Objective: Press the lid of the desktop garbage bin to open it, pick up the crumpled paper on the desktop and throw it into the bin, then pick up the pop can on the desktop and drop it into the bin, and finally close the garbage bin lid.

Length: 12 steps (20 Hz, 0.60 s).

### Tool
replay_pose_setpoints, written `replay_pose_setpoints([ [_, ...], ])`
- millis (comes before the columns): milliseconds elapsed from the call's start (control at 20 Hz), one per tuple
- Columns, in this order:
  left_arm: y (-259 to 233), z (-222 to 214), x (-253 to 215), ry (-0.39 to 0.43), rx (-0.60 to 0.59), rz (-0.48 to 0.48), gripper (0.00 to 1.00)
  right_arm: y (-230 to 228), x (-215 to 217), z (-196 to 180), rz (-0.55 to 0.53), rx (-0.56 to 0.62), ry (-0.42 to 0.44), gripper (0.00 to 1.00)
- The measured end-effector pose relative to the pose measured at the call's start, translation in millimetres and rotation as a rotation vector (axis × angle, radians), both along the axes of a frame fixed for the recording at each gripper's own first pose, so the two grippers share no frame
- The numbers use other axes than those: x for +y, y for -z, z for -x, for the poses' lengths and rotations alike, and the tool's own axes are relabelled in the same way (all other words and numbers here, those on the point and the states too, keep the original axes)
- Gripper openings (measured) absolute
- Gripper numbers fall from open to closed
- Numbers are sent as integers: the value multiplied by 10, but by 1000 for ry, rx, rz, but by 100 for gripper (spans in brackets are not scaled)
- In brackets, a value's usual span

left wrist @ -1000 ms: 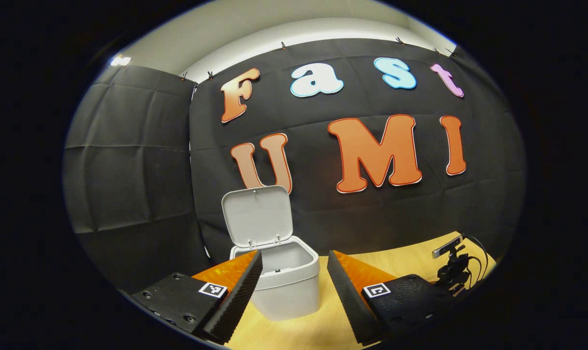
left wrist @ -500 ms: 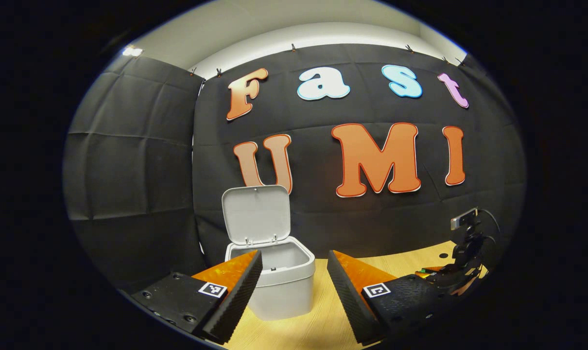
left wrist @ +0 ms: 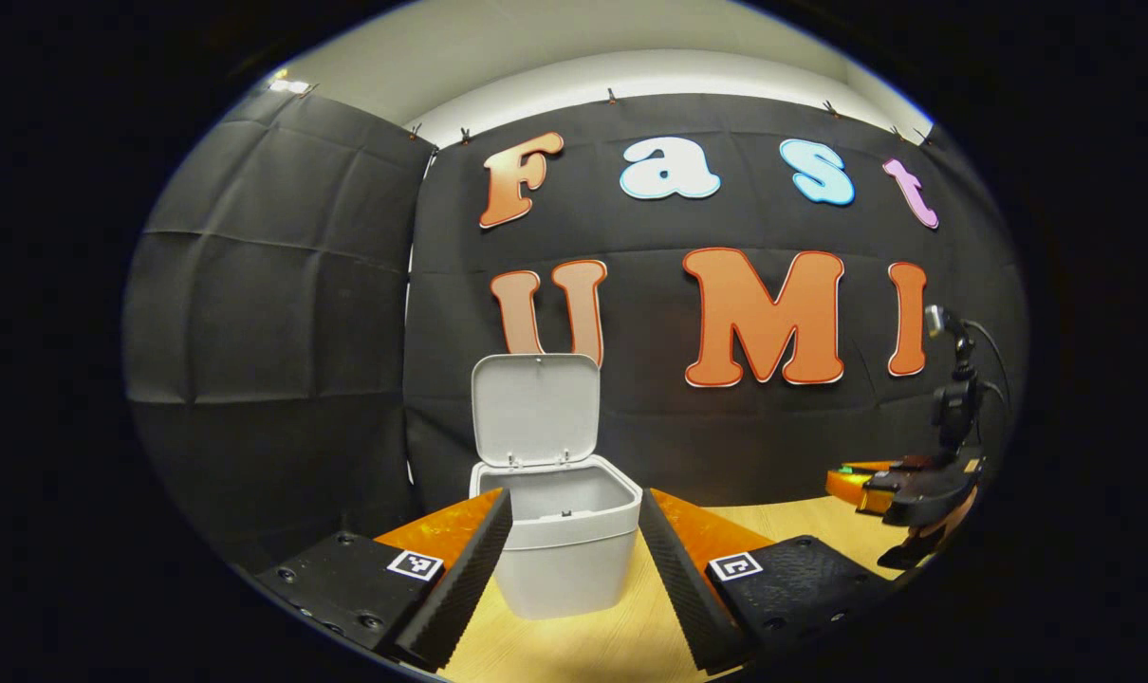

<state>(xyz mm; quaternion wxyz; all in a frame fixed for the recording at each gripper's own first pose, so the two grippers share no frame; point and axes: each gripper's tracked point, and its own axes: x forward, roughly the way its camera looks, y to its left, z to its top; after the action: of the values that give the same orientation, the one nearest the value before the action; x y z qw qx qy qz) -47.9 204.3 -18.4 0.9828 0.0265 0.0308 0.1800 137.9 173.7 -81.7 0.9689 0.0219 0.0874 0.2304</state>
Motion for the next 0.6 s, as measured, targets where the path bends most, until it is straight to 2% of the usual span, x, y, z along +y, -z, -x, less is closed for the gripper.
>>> replay_pose_setpoints([
  [200, 27, 141, 191, -41, -12, 14, 86, -352, 354, 55, -38, -36, -62, 16],
  [600, 157, 429, 535, -124, 0, 28, 86, -664, 1187, 87, -60, -72, -188, 16],
])
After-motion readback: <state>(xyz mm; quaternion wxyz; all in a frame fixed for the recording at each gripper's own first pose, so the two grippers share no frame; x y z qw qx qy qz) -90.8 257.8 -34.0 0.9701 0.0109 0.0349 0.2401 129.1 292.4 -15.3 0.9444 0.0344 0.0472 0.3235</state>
